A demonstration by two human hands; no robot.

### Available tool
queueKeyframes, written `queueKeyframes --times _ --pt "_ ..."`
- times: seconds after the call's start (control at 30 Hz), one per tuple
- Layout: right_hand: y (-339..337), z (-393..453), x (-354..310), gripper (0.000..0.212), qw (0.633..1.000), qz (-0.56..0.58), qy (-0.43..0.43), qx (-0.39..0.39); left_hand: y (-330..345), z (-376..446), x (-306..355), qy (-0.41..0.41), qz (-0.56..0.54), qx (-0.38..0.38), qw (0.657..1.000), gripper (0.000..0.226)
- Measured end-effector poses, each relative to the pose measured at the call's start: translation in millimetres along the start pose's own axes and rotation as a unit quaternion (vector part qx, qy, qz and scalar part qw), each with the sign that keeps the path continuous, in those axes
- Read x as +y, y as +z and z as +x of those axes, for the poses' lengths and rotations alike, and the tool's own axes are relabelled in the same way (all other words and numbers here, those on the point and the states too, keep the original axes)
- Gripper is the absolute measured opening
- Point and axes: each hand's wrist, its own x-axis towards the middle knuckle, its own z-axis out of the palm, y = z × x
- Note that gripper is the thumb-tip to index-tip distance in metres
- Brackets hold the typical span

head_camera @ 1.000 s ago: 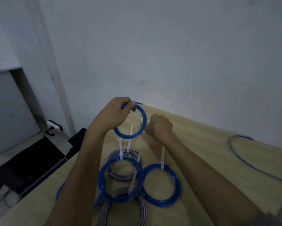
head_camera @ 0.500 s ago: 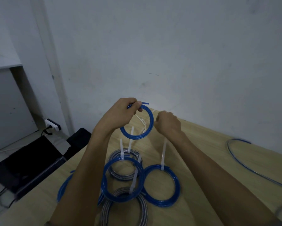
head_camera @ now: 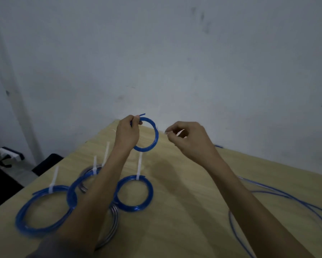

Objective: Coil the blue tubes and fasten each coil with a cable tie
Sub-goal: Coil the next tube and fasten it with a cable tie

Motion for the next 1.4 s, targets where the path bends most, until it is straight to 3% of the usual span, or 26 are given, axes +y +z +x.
queueKeyframes --times 0.23,0.4,0.63,0.9,1.13,1.4 --pt "-17 -40 16 0.013 0.998 0.007 0.033 -0.049 30 -15 24 -0.043 -0.016 0.020 0.999 0.039" --pt "-39 -54 26 0.013 0.996 -0.062 0.039 -0.057 42 -32 43 0.005 0.035 -0.007 0.999 0.040" --pt "-52 -54 38 0.015 0.986 -0.165 -0.013 0.020 69 -79 56 0.077 0.039 -0.093 0.992 0.038" --pt "-48 -69 66 0.013 0.962 -0.228 -0.070 0.131 99 -110 60 0.050 -0.029 -0.112 0.992 0.049" --pt "-43 -79 77 0.012 0.956 -0.238 -0.095 0.144 110 -114 51 -0.020 -0.132 -0.150 0.980 0.034" --pt "-34 -82 82 0.009 0.962 -0.195 -0.086 0.173 110 -114 44 0.015 -0.131 -0.126 0.983 0.024"
